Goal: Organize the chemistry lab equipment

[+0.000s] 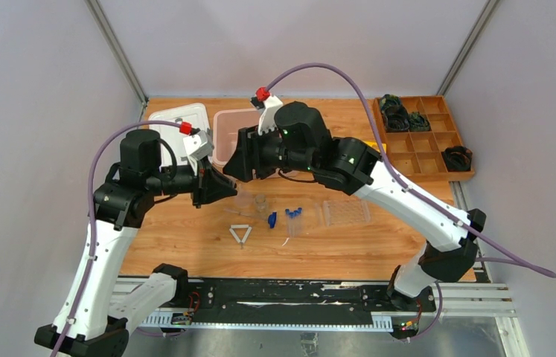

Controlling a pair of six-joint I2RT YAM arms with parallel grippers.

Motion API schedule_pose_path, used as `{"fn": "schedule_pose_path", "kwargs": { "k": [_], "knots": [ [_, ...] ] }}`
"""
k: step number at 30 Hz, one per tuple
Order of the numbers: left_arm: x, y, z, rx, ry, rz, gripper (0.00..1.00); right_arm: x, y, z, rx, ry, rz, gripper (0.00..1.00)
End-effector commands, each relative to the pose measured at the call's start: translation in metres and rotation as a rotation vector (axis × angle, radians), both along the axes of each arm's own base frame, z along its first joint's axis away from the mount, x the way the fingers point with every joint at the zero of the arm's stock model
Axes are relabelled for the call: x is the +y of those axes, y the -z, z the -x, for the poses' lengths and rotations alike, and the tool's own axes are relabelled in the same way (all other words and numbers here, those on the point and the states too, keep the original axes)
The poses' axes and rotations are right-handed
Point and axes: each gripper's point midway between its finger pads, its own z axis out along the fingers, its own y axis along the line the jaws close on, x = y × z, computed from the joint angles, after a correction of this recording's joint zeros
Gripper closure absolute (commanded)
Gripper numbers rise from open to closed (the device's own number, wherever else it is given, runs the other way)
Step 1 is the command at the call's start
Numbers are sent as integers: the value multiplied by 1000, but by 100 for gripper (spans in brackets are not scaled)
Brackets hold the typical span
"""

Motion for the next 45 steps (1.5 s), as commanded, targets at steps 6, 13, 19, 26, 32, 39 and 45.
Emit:
{"fn": "schedule_pose_path", "kwargs": {
  "k": [6,13,19,26,32,39,45],
  "knots": [
    [5,3,10,-92,28,-27,98,-2,10,-3,59,-28,37,61],
    [6,9,3,-77,5,-47,100,1,15,-9,87,-29,39,66],
    [8,8,-1,-84,-20,-59,96,3,22,-12,102,-34,51,88],
    [24,12,-28,-62,-191,-127,0,-39,30,-45,78,91,105,100],
    [51,20,-61,-13,-421,-227,0,-156,70,-122,-86,508,405,100],
    [52,36,-70,63,-454,-255,0,-244,128,-180,-103,773,569,100],
    [52,48,-67,124,-416,-312,0,-261,166,-220,-109,826,567,100]
  ]
}}
